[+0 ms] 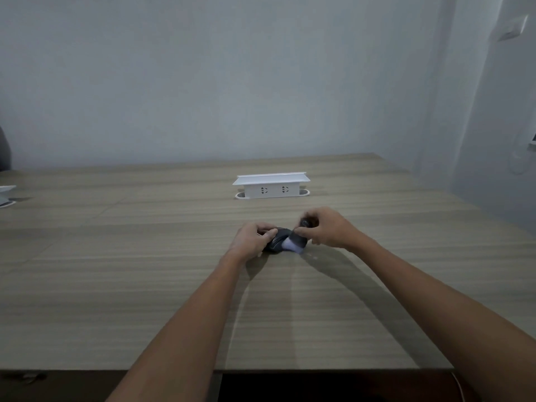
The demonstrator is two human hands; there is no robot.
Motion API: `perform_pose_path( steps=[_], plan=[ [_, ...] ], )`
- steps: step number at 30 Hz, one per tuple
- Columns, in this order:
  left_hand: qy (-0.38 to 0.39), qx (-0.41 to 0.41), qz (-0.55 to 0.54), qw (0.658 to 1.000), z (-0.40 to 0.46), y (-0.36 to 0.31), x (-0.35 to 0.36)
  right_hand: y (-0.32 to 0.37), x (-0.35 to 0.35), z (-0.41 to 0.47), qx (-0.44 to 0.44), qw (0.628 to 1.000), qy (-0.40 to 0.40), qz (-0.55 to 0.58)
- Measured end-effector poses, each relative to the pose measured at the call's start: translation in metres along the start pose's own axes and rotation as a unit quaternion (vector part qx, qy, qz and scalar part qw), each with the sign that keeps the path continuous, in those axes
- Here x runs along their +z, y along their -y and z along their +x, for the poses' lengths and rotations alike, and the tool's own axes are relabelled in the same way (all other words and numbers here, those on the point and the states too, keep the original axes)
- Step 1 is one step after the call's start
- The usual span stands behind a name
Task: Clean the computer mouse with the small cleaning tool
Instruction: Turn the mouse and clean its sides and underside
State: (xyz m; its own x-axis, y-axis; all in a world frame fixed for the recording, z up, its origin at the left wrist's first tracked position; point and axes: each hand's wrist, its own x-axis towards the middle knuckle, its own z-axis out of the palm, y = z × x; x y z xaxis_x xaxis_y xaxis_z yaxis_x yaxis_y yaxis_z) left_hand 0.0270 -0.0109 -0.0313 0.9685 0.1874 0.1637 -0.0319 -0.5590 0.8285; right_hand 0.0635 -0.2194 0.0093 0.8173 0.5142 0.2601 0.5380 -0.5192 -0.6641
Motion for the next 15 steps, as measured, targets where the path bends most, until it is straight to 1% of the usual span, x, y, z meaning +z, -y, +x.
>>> perform_pose_path(
  steps=[2, 3, 4, 6, 7, 8, 9, 11, 12, 13, 14, 15],
  plan=[
    [-0.005, -0.003, 0.004, 1.000, 0.000, 0.000, 0.001, -0.004, -0.001, 0.003, 0.001, 0.992, -0.091, -0.083],
    [-0.006, -0.004, 0.004, 1.000, 0.000, 0.001, 0.001, -0.004, -0.003, 0.003, -0.003, 0.991, -0.101, -0.084],
    [-0.006, -0.005, 0.002, 1.000, 0.001, 0.002, 0.001, -0.003, -0.004, 0.002, -0.010, 0.995, -0.079, -0.057],
    [-0.001, -0.003, -0.006, 1.000, 0.001, 0.002, 0.001, 0.003, -0.005, -0.001, -0.015, 0.999, 0.017, 0.041],
    [0.003, -0.002, -0.008, 1.000, 0.001, 0.002, 0.000, 0.005, -0.004, -0.002, -0.014, 0.996, 0.049, 0.067],
    [0.004, 0.000, -0.008, 1.000, 0.001, 0.002, 0.000, 0.005, -0.004, -0.001, -0.012, 0.997, 0.050, 0.061],
    [0.003, 0.000, -0.007, 1.000, 0.001, 0.002, 0.000, 0.001, -0.004, 0.001, -0.011, 0.999, 0.021, 0.026],
    [-0.006, -0.004, -0.002, 1.000, -0.001, 0.001, 0.002, -0.006, -0.003, 0.005, -0.014, 0.994, -0.069, -0.079],
    [-0.010, -0.004, -0.001, 1.000, -0.002, 0.001, 0.002, -0.008, -0.003, 0.004, -0.018, 0.990, -0.100, -0.100],
    [-0.013, -0.002, -0.001, 1.000, -0.002, 0.002, 0.002, -0.008, -0.003, 0.003, -0.027, 0.989, -0.113, -0.091],
    [-0.014, 0.002, -0.002, 1.000, -0.003, 0.002, 0.002, -0.006, -0.002, 0.000, -0.039, 0.992, -0.103, -0.059],
    [-0.013, 0.005, -0.007, 1.000, -0.004, 0.002, 0.001, -0.003, -0.001, -0.002, -0.048, 0.996, -0.074, -0.010]
  ],
)
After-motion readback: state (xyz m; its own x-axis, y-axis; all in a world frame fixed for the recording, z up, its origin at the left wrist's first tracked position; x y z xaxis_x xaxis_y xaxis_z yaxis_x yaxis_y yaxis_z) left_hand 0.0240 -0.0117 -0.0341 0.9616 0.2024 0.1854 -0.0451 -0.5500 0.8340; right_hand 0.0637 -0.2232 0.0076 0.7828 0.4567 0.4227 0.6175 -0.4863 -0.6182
